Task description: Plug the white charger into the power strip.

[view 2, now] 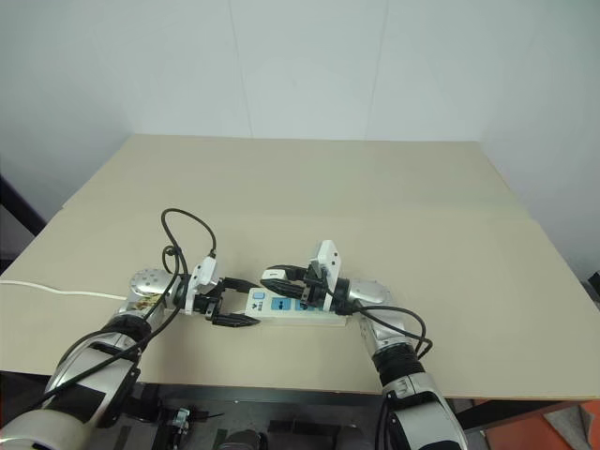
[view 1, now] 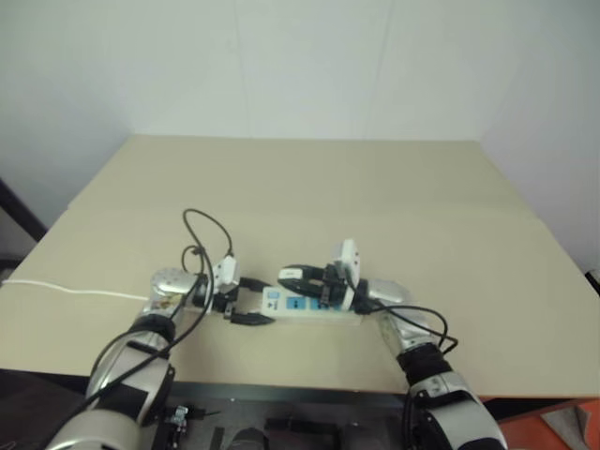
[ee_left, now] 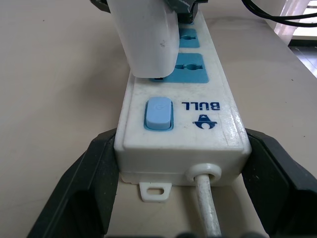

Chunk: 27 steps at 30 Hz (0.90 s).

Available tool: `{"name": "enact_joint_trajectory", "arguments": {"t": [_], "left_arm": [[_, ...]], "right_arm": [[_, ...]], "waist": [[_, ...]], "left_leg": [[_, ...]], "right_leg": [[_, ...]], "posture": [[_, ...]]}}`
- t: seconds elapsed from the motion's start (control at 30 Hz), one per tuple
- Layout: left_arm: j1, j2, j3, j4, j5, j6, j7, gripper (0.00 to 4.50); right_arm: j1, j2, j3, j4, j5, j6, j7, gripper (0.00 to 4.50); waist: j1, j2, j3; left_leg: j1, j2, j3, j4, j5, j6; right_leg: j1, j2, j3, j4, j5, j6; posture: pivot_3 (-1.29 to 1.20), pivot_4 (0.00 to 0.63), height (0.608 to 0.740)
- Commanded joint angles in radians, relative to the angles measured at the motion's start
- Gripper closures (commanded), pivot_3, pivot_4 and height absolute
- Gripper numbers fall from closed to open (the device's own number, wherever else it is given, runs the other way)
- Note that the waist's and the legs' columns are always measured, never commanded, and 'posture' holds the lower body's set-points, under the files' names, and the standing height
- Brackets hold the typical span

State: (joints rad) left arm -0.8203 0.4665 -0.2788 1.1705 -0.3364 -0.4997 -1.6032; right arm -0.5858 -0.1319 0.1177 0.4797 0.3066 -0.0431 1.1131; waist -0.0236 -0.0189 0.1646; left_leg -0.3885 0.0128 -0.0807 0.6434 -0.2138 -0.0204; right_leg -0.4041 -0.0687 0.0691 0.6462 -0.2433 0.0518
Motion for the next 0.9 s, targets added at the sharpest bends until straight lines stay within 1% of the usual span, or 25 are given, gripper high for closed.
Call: {"name": "enact_joint_trajectory", "arguments": {"t": [0.03, 0.47, 0.73, 0.9], "left_arm": [[0.001, -0.010, -0.026, 0.001, 0.014, 0.004, -0.011, 1.23], [0.002, -0.007, -0.027, 0.005, 0.014, 0.001, -0.011, 1.23], [0.006, 0.000, -0.031, 0.005, 0.012, 0.001, -0.011, 1.23], [0.007, 0.001, -0.033, 0.005, 0.012, -0.001, -0.011, 1.23]], "right_arm": [[-0.015, -0.019, -0.016, 0.025, -0.006, -0.023, 0.003, 3.22], [-0.013, -0.110, -0.048, 0.048, 0.004, -0.033, 0.055, 3.22], [-0.001, -0.130, -0.049, 0.054, 0.007, -0.037, 0.056, 3.22], [0.006, -0.122, -0.035, 0.057, -0.005, -0.065, 0.057, 3.22]], "waist": [[0.000, 0.000, 0.000], [0.004, 0.000, 0.000], [0.005, 0.000, 0.000], [0.005, 0.000, 0.000]], "left_leg": [[0.000, 0.000, 0.000, 0.000, 0.000, 0.000], [0.000, 0.000, 0.000, 0.000, 0.000, 0.000], [0.000, 0.000, 0.000, 0.000, 0.000, 0.000], [0.000, 0.000, 0.000, 0.000, 0.000, 0.000]], "right_leg": [[0.000, 0.000, 0.000, 0.000, 0.000, 0.000], [0.000, 0.000, 0.000, 0.000, 0.000, 0.000], [0.000, 0.000, 0.000, 0.000, 0.000, 0.000], [0.000, 0.000, 0.000, 0.000, 0.000, 0.000]], "posture": [[0.00, 0.150, 0.740], [0.00, 0.150, 0.740], [0.00, 0.150, 0.740], [0.00, 0.150, 0.740]]}}
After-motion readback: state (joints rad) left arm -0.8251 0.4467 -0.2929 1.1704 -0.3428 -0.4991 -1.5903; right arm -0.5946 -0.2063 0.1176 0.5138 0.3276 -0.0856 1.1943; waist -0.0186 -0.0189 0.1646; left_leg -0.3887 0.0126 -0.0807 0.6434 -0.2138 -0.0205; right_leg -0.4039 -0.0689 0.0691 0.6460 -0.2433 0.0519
